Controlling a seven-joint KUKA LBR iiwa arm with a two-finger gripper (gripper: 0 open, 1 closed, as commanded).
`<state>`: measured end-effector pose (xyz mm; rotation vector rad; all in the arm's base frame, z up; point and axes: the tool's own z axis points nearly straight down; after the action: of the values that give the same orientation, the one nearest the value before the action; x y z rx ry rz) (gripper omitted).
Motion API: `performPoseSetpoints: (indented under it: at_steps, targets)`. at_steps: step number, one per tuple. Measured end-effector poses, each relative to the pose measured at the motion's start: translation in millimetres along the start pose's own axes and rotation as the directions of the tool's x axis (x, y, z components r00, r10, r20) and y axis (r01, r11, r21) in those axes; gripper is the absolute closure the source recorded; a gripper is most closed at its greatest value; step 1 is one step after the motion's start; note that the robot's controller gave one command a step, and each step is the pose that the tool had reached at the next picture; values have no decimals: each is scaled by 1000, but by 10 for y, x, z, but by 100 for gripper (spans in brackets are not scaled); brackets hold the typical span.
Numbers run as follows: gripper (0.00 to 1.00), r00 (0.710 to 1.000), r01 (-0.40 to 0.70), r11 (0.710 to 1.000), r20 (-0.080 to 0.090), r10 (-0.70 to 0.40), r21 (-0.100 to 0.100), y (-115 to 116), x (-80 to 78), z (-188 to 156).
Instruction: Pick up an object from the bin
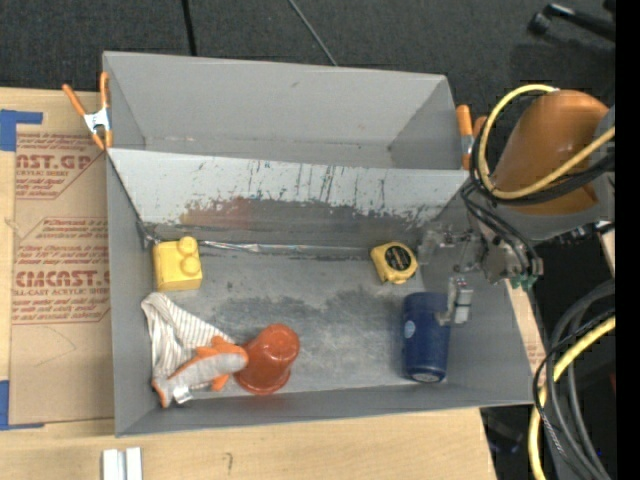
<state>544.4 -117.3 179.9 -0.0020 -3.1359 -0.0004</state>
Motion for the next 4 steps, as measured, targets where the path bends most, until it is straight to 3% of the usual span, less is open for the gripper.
performPoseSetpoints:
  at_steps: [1, 2, 3, 4]
  targets:
    - [0, 1000, 1, 1000, 7, -1, 1, 5, -16, -47]
    - [0, 996, 83, 997, 16, -83, 4, -20, -15, 138]
    - [0, 934, 358, 934, 1, -358, -1, -109, 228, 434]
    - [0, 854, 520, 854, 12, -520, 4, -192, 184, 639]
